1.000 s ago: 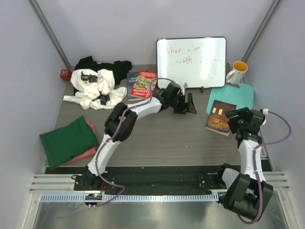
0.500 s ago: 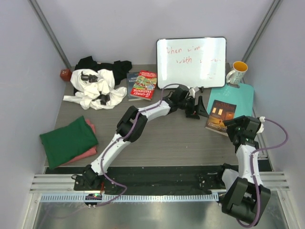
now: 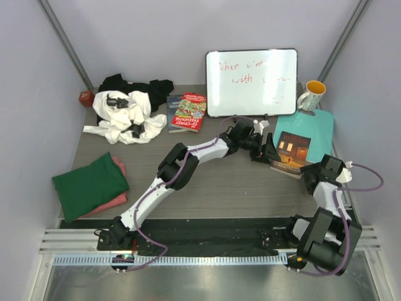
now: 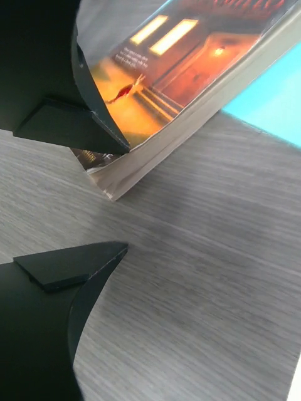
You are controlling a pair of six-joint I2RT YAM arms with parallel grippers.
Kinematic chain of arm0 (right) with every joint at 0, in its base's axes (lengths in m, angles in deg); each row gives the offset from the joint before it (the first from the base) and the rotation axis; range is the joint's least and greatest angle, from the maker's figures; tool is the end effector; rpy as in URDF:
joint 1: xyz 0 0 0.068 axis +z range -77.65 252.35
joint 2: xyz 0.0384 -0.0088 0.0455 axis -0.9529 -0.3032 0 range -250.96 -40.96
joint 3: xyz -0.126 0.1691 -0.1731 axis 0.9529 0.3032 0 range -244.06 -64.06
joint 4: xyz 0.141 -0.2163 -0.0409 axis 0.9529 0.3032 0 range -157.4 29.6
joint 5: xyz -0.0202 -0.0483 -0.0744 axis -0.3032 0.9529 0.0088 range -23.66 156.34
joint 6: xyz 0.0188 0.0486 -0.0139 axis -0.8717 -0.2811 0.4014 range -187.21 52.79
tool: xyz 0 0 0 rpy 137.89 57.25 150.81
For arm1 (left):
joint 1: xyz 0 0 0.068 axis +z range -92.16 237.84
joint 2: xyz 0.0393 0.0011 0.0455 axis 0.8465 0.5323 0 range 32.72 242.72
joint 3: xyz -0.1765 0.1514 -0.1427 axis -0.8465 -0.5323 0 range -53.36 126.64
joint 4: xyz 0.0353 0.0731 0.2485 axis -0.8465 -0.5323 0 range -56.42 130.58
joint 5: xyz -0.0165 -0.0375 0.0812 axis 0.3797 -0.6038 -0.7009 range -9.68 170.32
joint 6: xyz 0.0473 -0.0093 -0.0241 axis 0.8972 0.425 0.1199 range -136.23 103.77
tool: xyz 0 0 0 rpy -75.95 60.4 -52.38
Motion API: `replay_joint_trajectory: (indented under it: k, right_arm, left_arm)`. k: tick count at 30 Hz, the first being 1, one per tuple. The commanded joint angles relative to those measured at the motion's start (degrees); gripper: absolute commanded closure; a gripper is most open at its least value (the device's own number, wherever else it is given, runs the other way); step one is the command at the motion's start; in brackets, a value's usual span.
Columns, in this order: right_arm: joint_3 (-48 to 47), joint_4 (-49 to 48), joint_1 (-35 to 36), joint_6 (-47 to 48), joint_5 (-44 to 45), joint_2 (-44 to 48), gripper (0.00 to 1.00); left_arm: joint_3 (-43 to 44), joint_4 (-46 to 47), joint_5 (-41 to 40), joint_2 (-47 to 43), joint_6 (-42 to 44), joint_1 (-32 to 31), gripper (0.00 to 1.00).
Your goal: Fold and stack the t-shirts
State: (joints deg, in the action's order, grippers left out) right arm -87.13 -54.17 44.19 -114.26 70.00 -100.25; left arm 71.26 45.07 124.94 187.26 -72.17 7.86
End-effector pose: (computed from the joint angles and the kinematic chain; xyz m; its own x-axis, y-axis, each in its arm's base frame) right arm 0.1661 -0.0914 0.1609 -0.0850 0.8739 -0.4786 0.8362 0.3238 0.4426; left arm 0.3604 -0.4682 0.1142 -0.9442 0.2074 -0.2560 0.3050 0.2567 -0.9171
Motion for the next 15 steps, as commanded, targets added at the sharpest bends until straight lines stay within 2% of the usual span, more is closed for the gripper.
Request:
replay_joint_trajectory:
  k: [1,2,4,8,15]
  right_arm:
    - [-3.38,-6.45,-0.58,1.61,-2.86,-8.55,0.35]
    - [-3.91,-7.16,-0.66,1.96,-5.92,-10.48,0.35]
    - [-4.35,-8.31,-0.67,2.92,-6.65,-14.09,0.35]
    - [-3.92,-9.01,-0.67,4.24,-4.01,-14.46,0.35]
    - [-4.70,-9.72,-0.67,4.68,-6.99,-17.61,0.36]
  left_arm:
    - [-2.80,-4.84,0.03,0.32,1.01,-0.65,0.18]
    - [-2.37,-4.84,-0.06,0.76,0.92,-0.56,0.18]
    - [-1.75,-4.84,-0.15,1.29,0.84,-0.47,0.18]
    - [0.18,-4.93,-0.50,2.61,0.49,-0.47,0.18]
    - [5.90,-4.93,0.29,7.18,-1.89,-0.39,0.18]
